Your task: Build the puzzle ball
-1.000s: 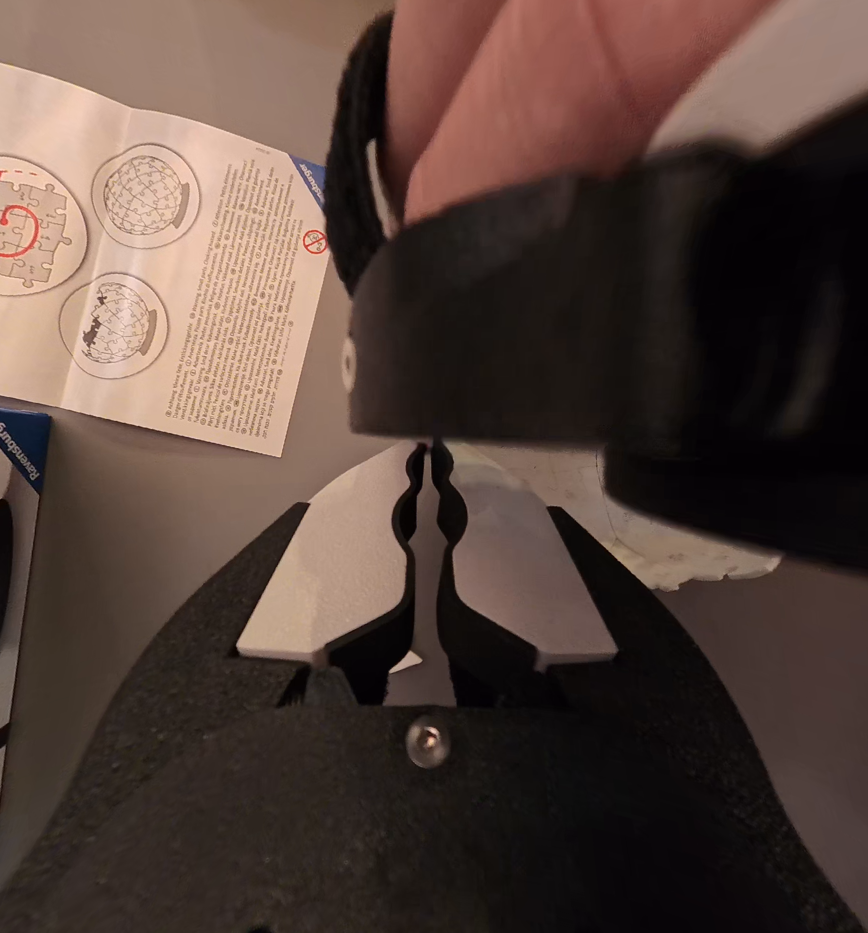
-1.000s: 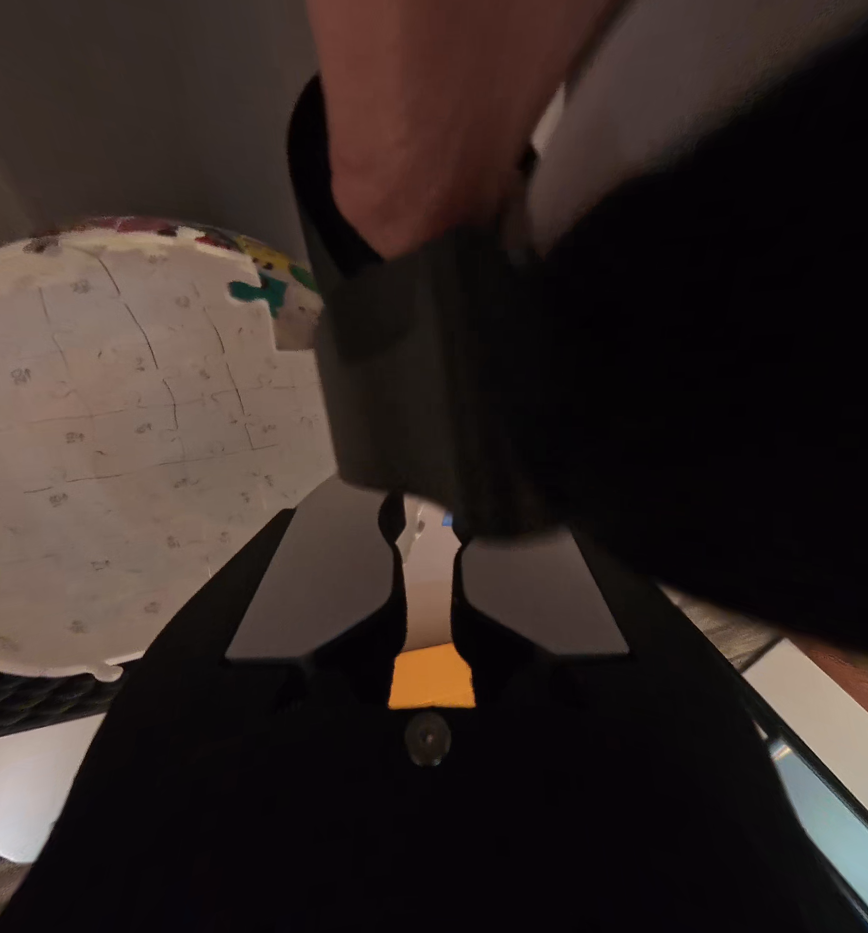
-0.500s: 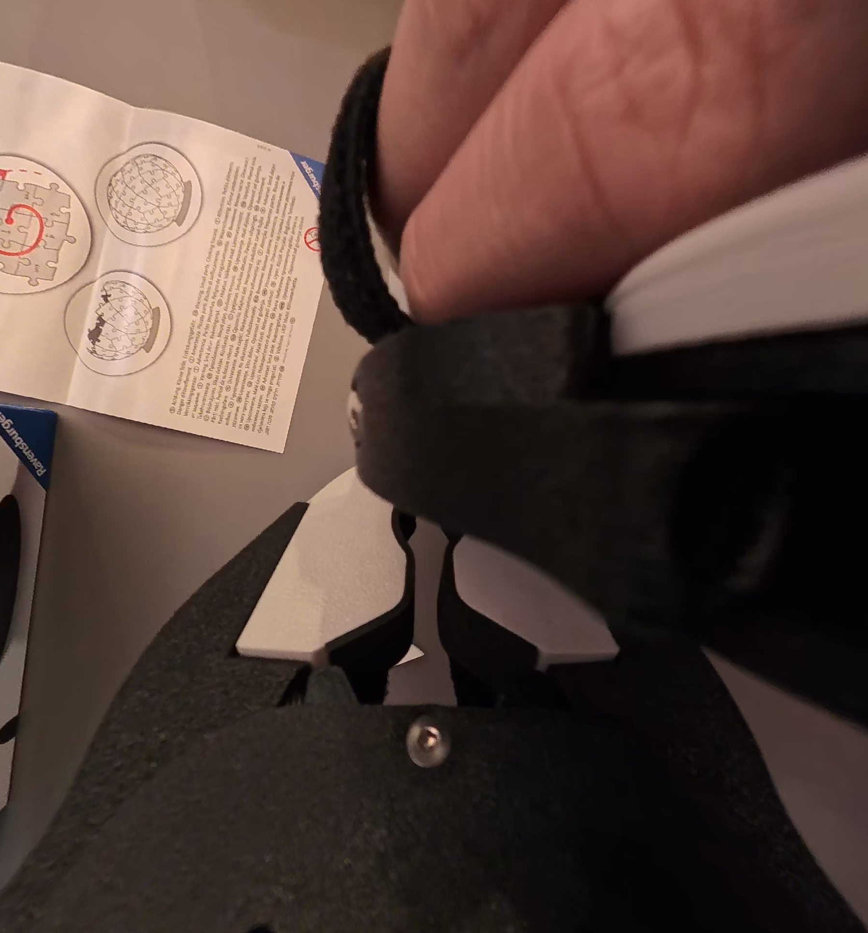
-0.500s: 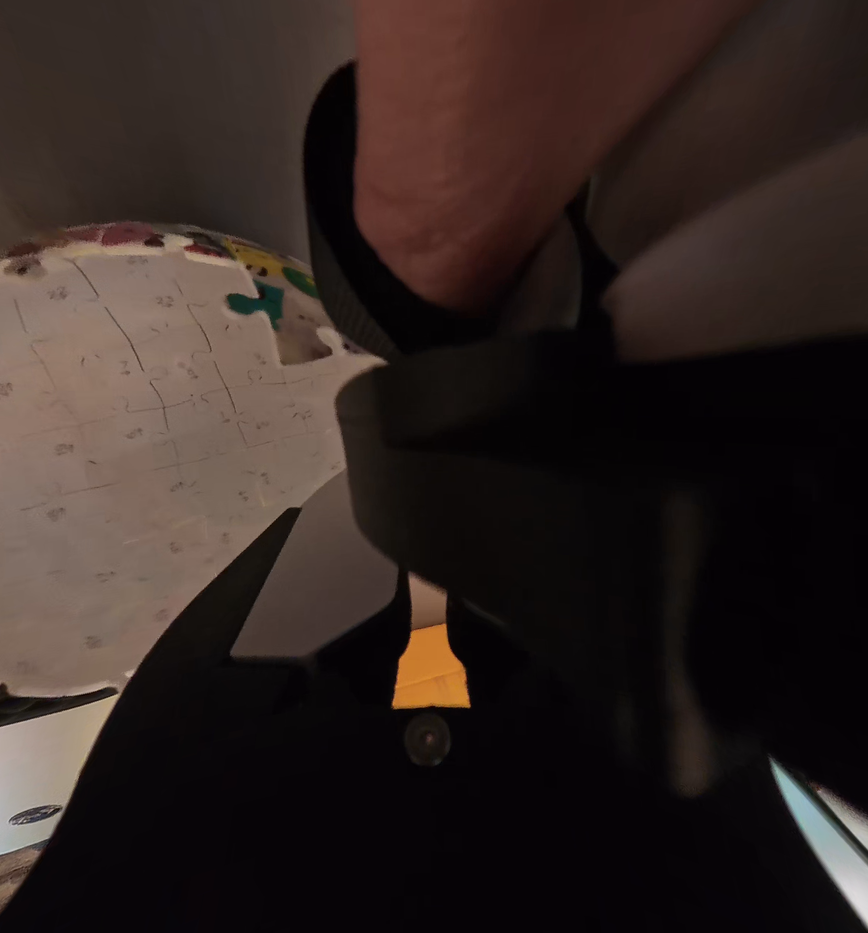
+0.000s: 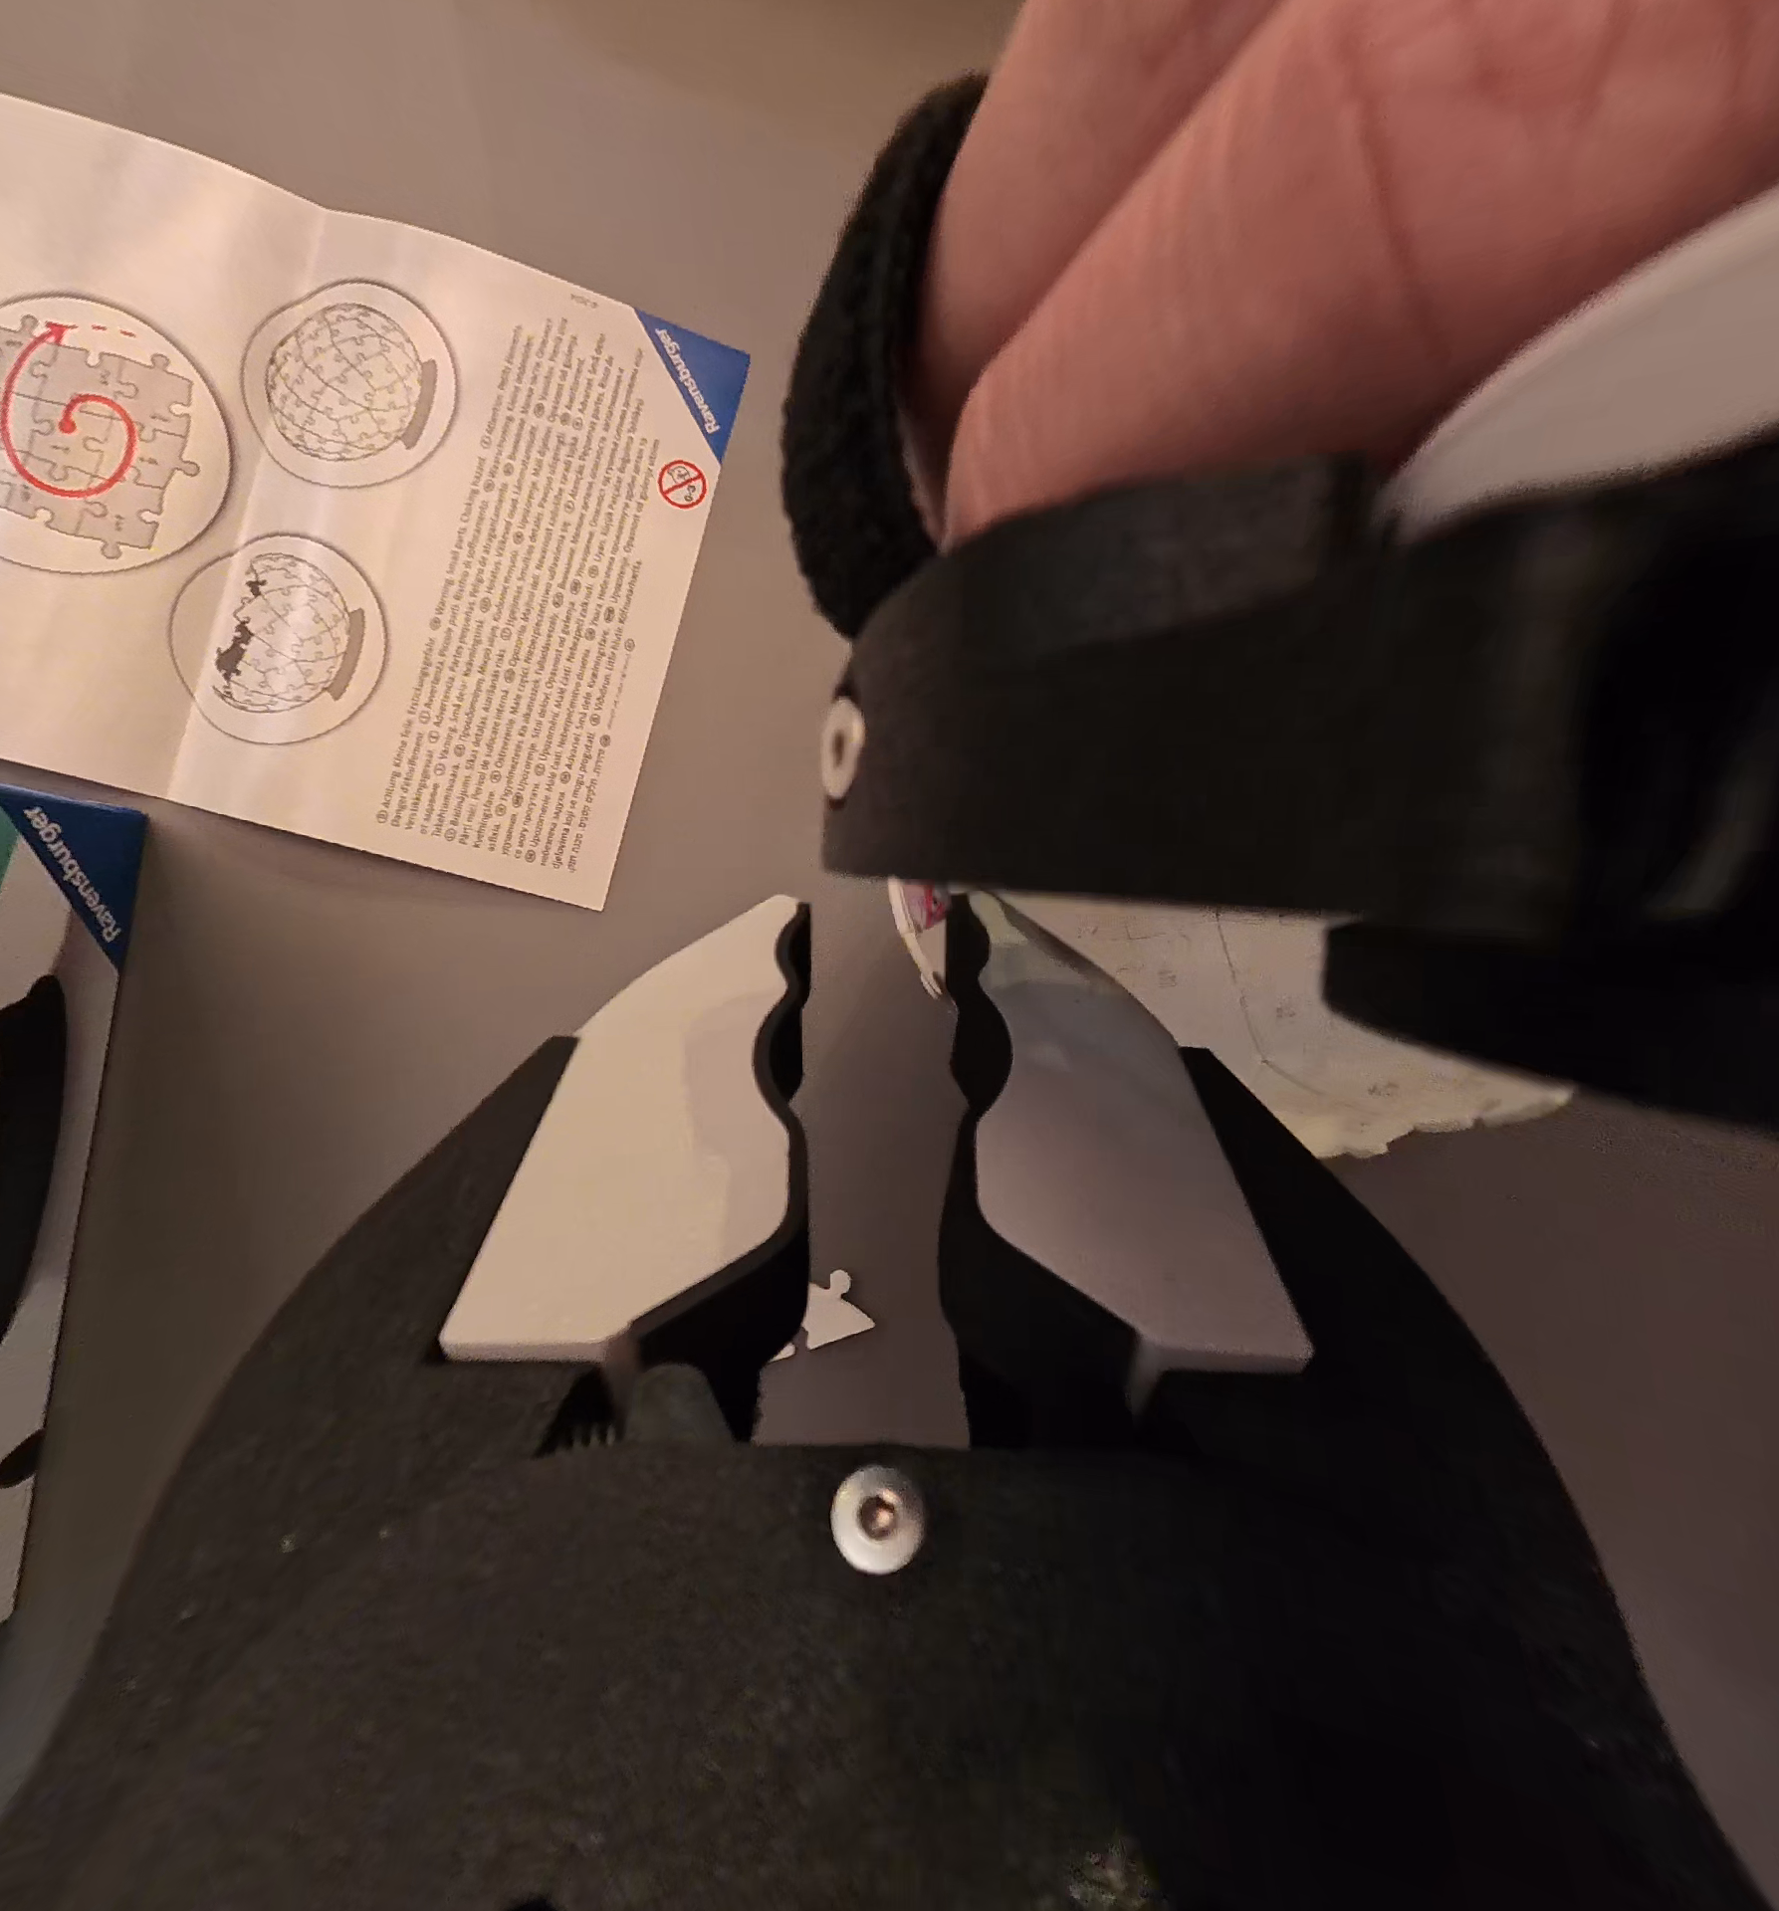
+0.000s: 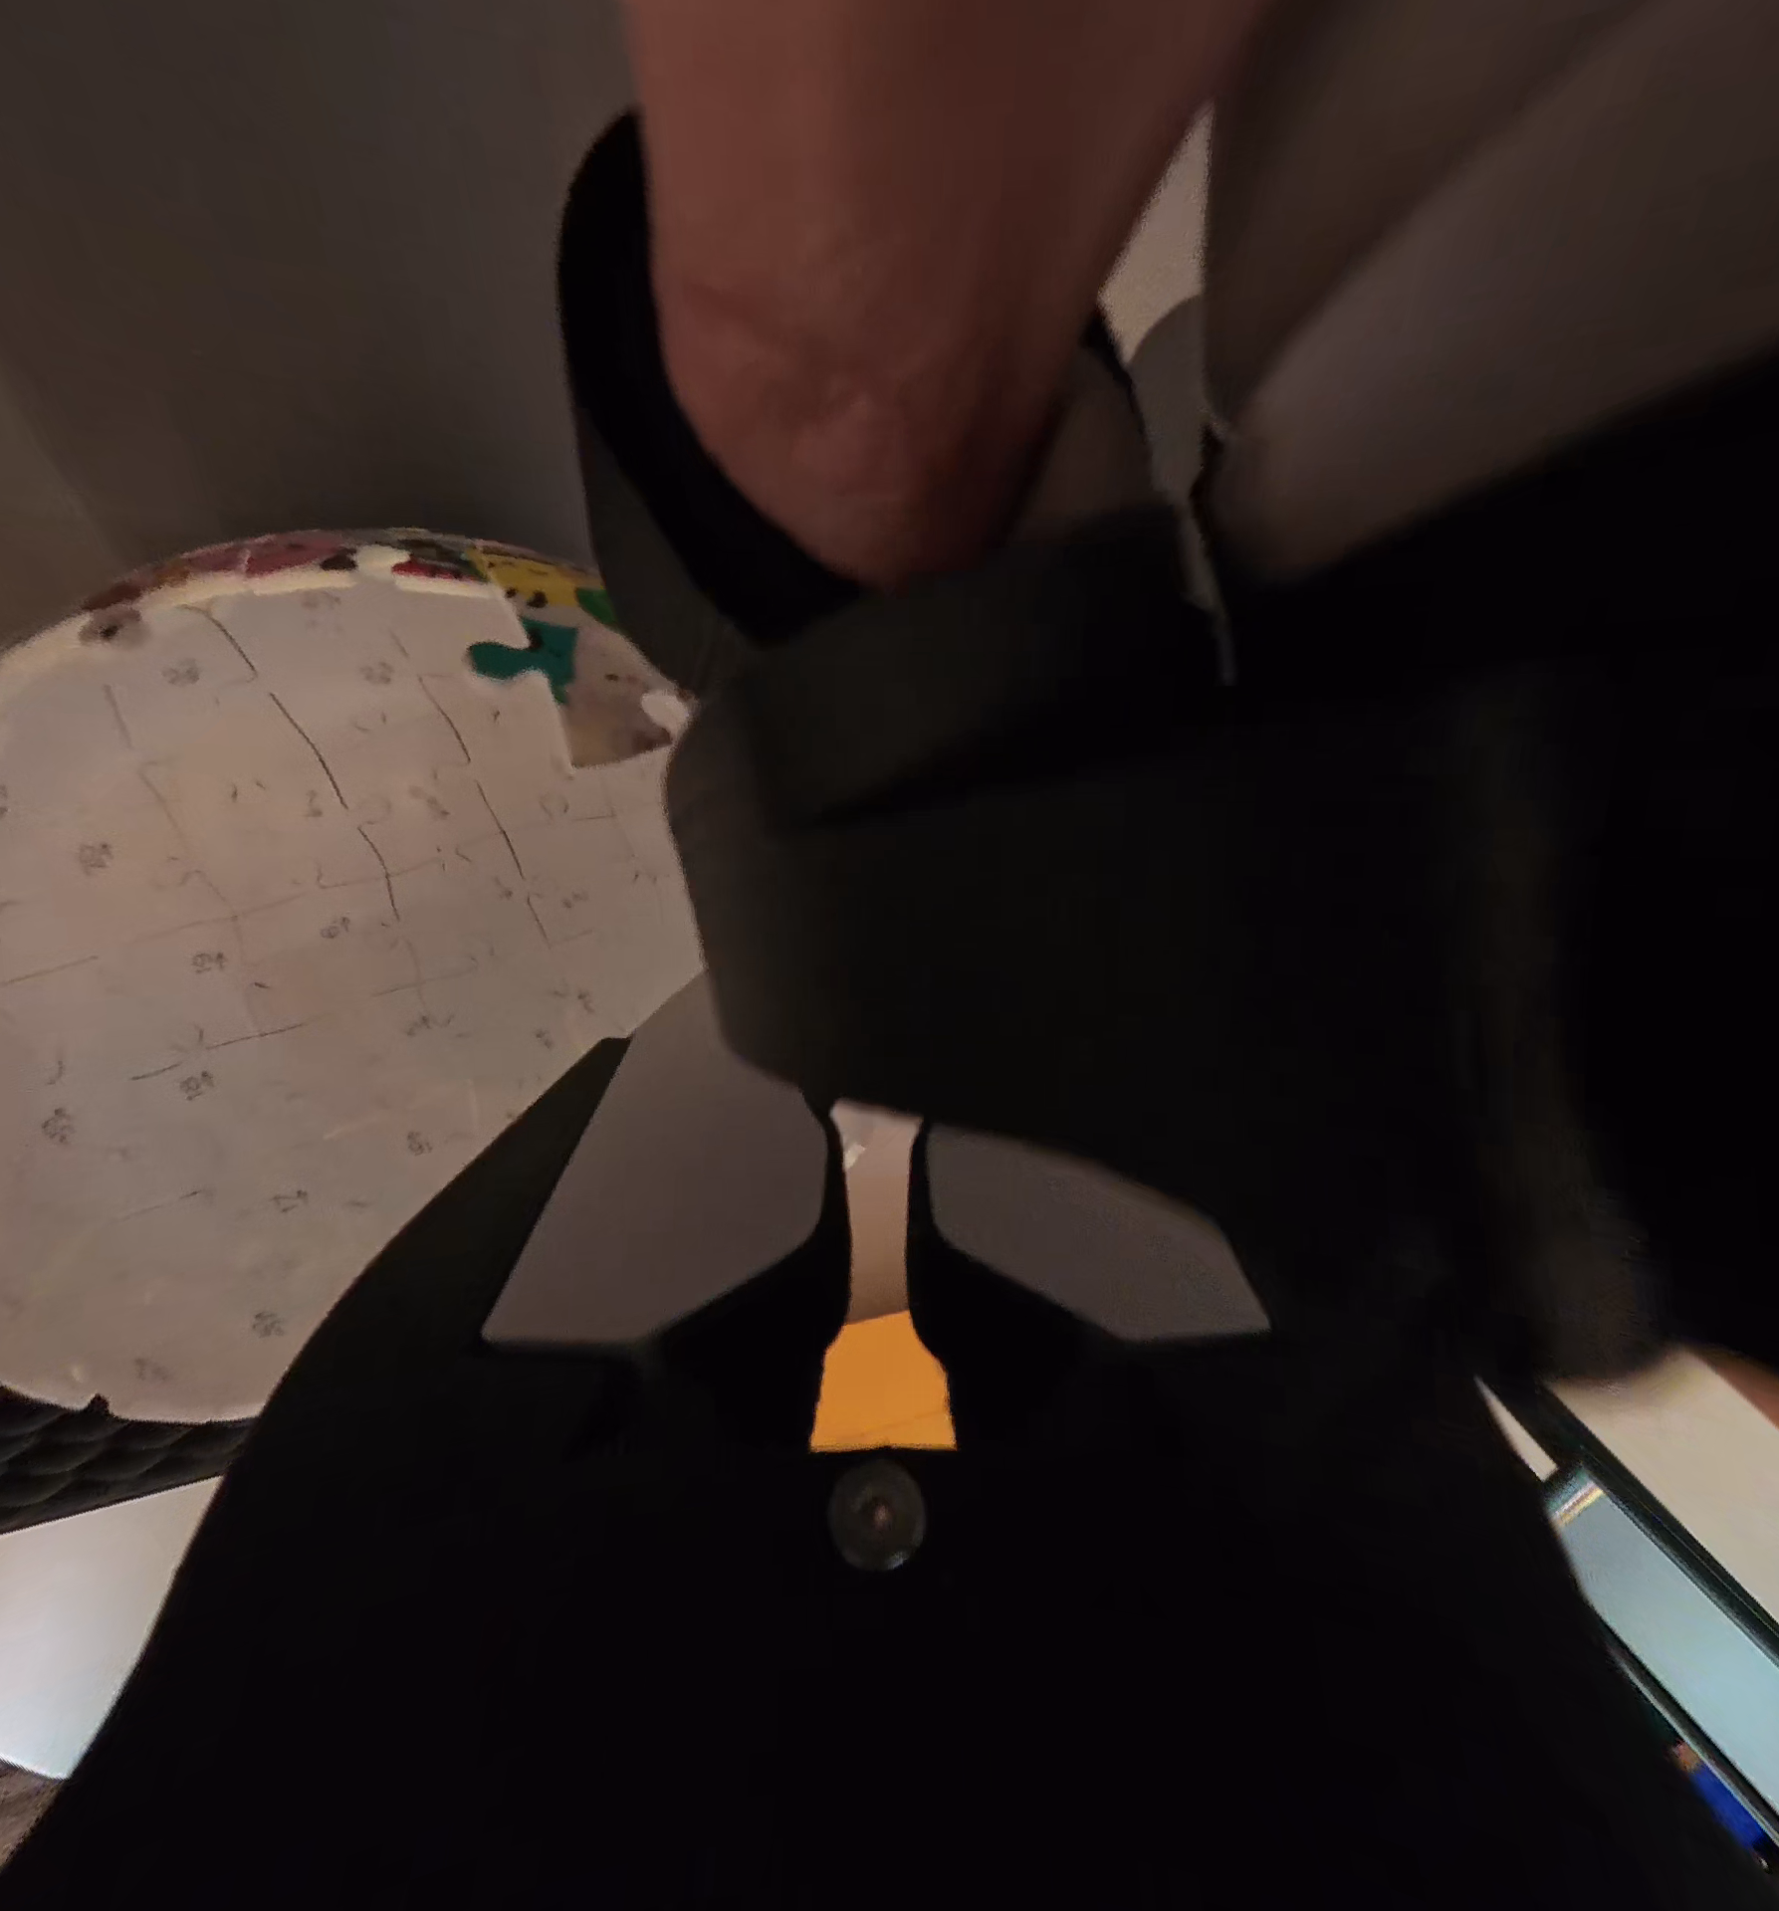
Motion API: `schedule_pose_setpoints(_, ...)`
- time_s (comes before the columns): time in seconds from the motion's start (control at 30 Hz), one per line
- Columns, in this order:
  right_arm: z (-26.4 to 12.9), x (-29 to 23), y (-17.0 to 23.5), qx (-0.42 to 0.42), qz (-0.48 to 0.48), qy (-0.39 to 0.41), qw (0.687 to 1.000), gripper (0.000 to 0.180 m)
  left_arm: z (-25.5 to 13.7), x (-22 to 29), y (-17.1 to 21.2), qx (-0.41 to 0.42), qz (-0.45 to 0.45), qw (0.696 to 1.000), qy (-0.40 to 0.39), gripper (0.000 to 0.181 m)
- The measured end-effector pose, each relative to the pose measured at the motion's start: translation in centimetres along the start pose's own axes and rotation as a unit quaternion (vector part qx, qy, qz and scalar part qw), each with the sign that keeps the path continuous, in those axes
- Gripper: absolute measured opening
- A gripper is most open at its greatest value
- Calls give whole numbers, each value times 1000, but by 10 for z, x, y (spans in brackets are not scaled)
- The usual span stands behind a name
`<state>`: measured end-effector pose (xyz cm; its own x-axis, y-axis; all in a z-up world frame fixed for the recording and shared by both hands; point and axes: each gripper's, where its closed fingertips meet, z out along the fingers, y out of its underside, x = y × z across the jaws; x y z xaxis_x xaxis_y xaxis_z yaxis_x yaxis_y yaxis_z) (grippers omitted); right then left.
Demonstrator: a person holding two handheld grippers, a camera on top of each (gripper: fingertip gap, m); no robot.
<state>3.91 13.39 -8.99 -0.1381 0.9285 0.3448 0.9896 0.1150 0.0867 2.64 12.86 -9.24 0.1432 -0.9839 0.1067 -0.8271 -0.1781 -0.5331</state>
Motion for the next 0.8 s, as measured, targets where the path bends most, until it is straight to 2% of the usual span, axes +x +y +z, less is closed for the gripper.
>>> schedule_pose_setpoints(0.03, 0, 0, -1, 1, -1, -3, 1000, 5, -1, 0, 0, 3, -2, 1000, 3, 25)
schedule_pose_setpoints(0.43, -12, -1, -2, 19, 4, -31, 999, 4, -30, 0, -9, 122, -29, 991, 43, 31)
schedule_pose_setpoints(0.53, -15, 1, -1, 25, 15, -53, 998, 4, -37, -1, -11, 152, -32, 987, 48, 31)
schedule_pose_setpoints(0.7, -14, -7, 1, 32, 34, -135, 990, 4, -41, 0, -14, 180, -32, 982, 54, 30)
schedule_pose_setpoints(0.8, -12, -4, 2, 36, 24, -147, 988, 4, -40, -2, -15, 190, -36, 979, 62, 30)
